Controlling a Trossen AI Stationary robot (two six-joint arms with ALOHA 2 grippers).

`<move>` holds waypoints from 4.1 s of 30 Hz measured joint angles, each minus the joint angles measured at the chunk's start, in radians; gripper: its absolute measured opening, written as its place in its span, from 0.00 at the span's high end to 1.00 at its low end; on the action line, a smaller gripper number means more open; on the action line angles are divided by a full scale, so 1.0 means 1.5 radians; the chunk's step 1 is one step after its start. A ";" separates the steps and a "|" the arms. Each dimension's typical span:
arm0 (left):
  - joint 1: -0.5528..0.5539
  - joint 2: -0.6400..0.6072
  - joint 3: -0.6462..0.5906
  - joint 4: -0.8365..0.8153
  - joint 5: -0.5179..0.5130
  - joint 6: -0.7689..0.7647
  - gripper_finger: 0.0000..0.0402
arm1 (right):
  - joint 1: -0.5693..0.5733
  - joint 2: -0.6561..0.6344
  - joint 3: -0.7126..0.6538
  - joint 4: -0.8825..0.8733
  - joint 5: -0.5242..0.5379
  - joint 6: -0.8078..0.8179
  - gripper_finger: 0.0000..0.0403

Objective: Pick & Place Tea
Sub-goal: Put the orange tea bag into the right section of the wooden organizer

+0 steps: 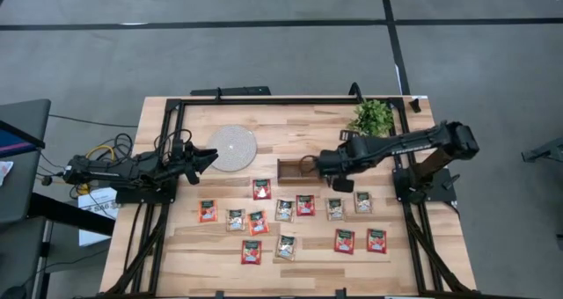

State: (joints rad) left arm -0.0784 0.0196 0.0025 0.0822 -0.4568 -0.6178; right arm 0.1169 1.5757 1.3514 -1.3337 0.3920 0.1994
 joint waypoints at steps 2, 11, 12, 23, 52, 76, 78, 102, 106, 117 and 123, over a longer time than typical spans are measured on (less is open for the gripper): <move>0.000 0.000 0.000 0.000 0.000 0.000 0.62 | -0.015 0.000 0.000 0.006 0.000 -0.025 1.00; 0.000 0.000 0.000 0.000 0.000 0.000 0.62 | -0.055 0.000 0.000 0.043 -0.029 -0.088 1.00; 0.000 0.000 0.000 0.000 0.000 0.000 0.62 | -0.055 0.000 0.000 0.044 -0.032 -0.092 1.00; 0.000 0.000 0.000 0.000 0.000 0.000 0.62 | -0.058 0.000 -0.029 0.075 -0.051 -0.111 1.00; 0.000 0.000 0.000 0.000 0.000 0.002 0.62 | -0.058 0.000 -0.141 0.167 -0.066 -0.116 1.00; 0.000 0.000 0.000 0.001 0.000 0.002 0.62 | -0.062 0.001 -0.092 0.104 -0.052 -0.029 0.75; 0.000 0.000 0.000 0.001 0.000 0.002 0.62 | -0.044 0.000 -0.066 0.066 -0.059 -0.003 0.75; 0.000 0.018 0.025 0.003 0.005 0.039 0.62 | 0.123 -0.325 -0.047 -0.026 0.076 0.236 0.76; 0.000 0.051 0.041 0.004 0.005 0.049 0.62 | 0.106 -0.418 -0.108 0.059 0.095 0.234 0.76; 0.000 0.244 0.167 -0.120 0.057 0.047 0.62 | 0.099 -0.635 -0.409 0.415 0.064 0.235 0.76; 0.000 0.380 0.314 -0.333 0.092 0.047 0.62 | 0.099 -0.687 -0.543 0.605 0.052 0.223 0.76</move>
State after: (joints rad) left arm -0.0780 0.5890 0.4737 -0.4172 -0.3194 -0.5475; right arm 0.2661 0.5458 0.5372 -0.4263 0.4705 0.5337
